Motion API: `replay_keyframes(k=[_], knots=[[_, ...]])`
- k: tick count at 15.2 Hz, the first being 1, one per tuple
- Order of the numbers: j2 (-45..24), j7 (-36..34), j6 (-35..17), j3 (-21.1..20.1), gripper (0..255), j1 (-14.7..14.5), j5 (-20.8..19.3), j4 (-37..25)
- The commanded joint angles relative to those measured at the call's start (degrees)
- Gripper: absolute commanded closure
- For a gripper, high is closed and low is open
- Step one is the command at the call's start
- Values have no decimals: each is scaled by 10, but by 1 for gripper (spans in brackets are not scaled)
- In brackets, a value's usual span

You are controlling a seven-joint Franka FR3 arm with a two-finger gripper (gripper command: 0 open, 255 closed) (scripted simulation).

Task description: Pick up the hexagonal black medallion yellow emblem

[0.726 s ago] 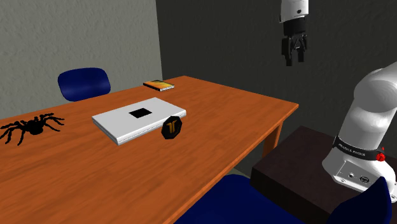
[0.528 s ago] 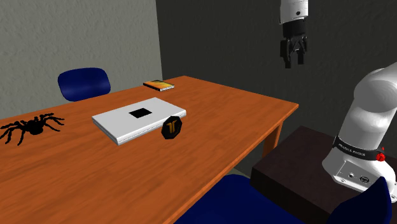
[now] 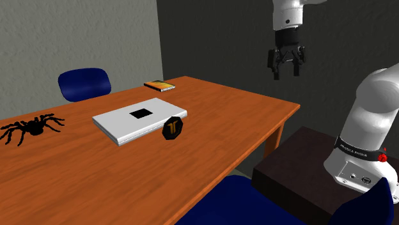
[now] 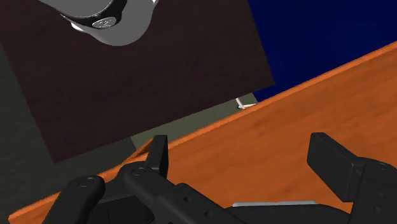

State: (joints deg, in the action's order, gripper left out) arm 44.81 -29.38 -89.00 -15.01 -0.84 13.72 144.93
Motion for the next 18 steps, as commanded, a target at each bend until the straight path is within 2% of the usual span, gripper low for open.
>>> replay_keyframes(k=[1,6,11,15,18], knots=[[-9,-56,-22,-32,0,-2,33,3],[-51,-183,-81,-111,0,1,99,-9],[-121,-309,-152,-193,0,19,140,-43],[-194,-414,-214,-262,0,47,146,-84],[-261,-500,-263,-317,0,77,127,-122]])
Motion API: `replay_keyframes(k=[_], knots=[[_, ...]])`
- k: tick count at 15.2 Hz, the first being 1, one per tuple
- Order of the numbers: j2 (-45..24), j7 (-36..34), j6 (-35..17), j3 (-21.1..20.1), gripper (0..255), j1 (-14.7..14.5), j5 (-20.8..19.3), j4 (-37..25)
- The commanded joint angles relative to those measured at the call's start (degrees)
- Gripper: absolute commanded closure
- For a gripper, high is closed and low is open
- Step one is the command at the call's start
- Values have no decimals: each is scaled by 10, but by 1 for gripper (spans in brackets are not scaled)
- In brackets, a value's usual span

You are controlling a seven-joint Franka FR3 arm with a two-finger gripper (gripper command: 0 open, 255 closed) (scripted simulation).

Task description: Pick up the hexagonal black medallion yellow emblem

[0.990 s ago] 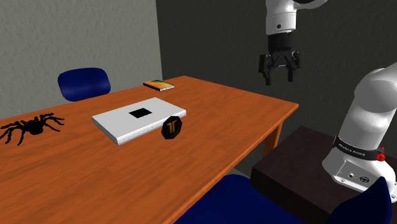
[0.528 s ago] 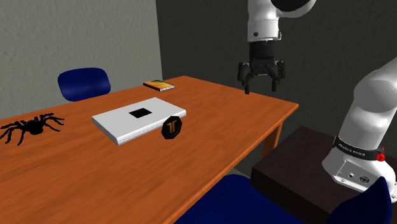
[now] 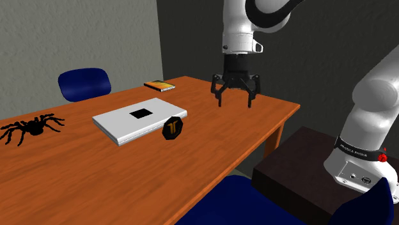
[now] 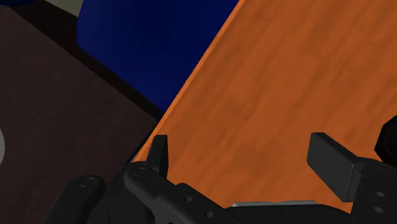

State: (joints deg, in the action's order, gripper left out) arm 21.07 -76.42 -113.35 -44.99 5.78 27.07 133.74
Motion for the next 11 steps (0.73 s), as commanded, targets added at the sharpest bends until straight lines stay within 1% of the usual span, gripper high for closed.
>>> replay_keyframes(k=[1,3,4,6,7,9,11], knots=[[-48,-61,-36,-36,0,22,-19,-24],[-104,-130,-68,-74,0,44,-56,-53],[-136,-169,-84,-92,0,54,-81,-69],[-206,-254,-112,-120,0,66,-149,-102],[-244,-300,-122,-126,0,64,-189,-120],[-315,-387,-135,-116,0,40,-266,-159],[-373,-457,-138,-83,0,-3,-324,-202]])
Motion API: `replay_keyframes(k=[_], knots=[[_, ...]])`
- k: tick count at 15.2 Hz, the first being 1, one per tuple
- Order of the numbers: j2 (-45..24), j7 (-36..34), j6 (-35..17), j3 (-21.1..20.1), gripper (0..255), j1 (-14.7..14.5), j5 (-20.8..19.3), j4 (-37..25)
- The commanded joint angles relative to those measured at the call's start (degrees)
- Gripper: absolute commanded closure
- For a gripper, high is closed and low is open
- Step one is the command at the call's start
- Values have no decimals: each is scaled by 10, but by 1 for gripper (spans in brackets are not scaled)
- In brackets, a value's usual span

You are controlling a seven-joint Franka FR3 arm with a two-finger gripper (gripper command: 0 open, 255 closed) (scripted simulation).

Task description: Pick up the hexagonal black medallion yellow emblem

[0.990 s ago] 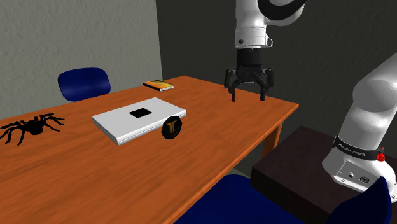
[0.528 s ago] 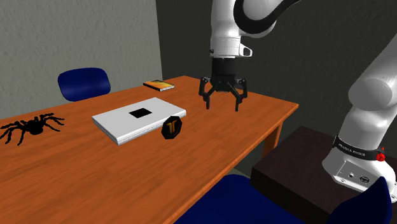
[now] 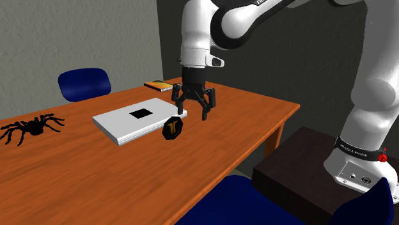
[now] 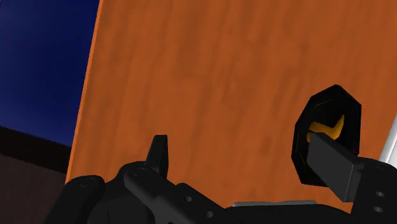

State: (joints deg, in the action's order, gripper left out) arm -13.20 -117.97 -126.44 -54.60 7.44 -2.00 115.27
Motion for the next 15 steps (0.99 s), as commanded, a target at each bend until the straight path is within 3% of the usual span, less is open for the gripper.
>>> replay_keyframes(k=[1,7,15], knots=[[-56,-72,-7,29,0,-40,-57,-40],[-184,-206,12,120,0,-150,-148,-194],[-217,-219,-30,140,0,-163,-170,-182]])
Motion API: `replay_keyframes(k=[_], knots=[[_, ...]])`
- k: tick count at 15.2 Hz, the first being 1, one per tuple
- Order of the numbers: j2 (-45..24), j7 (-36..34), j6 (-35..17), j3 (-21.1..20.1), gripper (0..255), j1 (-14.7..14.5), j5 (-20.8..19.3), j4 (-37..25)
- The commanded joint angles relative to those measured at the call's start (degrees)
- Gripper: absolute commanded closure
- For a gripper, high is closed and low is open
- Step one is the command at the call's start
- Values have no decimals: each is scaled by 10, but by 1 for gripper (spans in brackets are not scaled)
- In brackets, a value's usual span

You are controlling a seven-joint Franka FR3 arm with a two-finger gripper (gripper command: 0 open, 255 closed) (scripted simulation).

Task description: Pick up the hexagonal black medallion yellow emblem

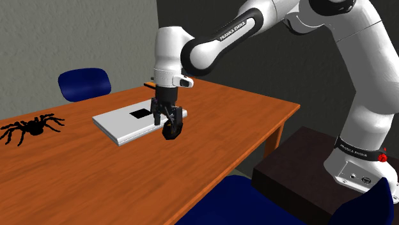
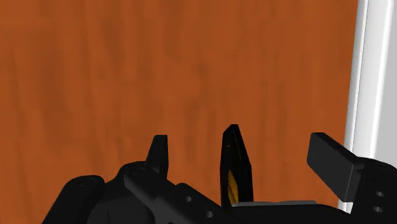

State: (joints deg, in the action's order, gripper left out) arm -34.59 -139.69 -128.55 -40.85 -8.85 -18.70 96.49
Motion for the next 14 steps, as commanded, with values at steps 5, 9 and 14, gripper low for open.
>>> replay_keyframes(k=[5,9,14], knots=[[-2,-1,-9,2,255,0,-3,7],[-2,-1,-9,2,255,0,-3,7],[5,1,2,-2,255,2,3,2]])
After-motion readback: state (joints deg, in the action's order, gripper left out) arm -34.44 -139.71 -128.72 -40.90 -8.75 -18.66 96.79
